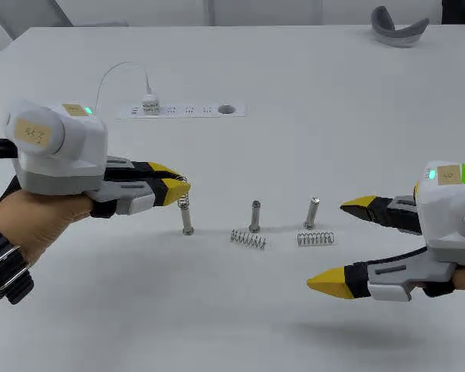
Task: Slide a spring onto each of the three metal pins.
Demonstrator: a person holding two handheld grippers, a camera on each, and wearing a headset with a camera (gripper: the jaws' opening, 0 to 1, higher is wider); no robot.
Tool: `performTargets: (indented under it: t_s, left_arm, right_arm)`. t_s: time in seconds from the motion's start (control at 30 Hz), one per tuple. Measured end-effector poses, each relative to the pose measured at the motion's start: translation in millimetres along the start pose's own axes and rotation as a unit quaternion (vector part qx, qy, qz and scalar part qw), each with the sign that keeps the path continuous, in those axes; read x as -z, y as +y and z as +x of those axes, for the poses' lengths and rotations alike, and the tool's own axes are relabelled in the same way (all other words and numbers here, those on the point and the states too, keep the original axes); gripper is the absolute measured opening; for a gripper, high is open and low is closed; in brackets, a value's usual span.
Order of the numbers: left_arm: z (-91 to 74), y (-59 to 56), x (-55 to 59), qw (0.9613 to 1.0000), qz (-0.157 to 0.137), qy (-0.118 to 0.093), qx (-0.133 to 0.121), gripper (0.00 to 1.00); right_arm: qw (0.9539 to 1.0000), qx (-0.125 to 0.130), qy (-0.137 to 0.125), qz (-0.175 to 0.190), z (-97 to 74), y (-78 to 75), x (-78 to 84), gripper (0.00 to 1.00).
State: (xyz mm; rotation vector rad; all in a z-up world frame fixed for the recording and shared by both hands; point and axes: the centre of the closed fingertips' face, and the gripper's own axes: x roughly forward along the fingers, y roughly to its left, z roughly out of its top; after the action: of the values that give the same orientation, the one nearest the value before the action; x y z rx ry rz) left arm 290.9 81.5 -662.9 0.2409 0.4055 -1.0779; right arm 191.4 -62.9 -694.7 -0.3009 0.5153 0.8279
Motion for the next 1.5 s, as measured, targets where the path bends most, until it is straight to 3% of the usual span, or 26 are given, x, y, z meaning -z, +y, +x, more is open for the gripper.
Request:
performTargets:
  t_s: [0.33, 0.67, 1.5]
  left_arm:
    - [4.6, 1.8, 7.4, 0.9999, -0.004, 0.01, 0.002, 0.1]
    - [11.2, -0.9, 22.3, 0.9999, -0.006, 0.015, 0.003, 0.1]
    - [21.9, 7.3, 50.1, 0.9993, -0.017, 0.032, -0.006, 0.11]
  right_arm:
    - [1.0, -0.001, -0.001, 0.002, 0.9, -0.7, 1.0, 0.77]
    - [1.0, -0.006, 0.002, 0.001, 2.7, 2.1, 2.0, 0.77]
    - [0.9999, -0.013, 0.008, -0.001, 5.6, 6.3, 6.2, 0.76]
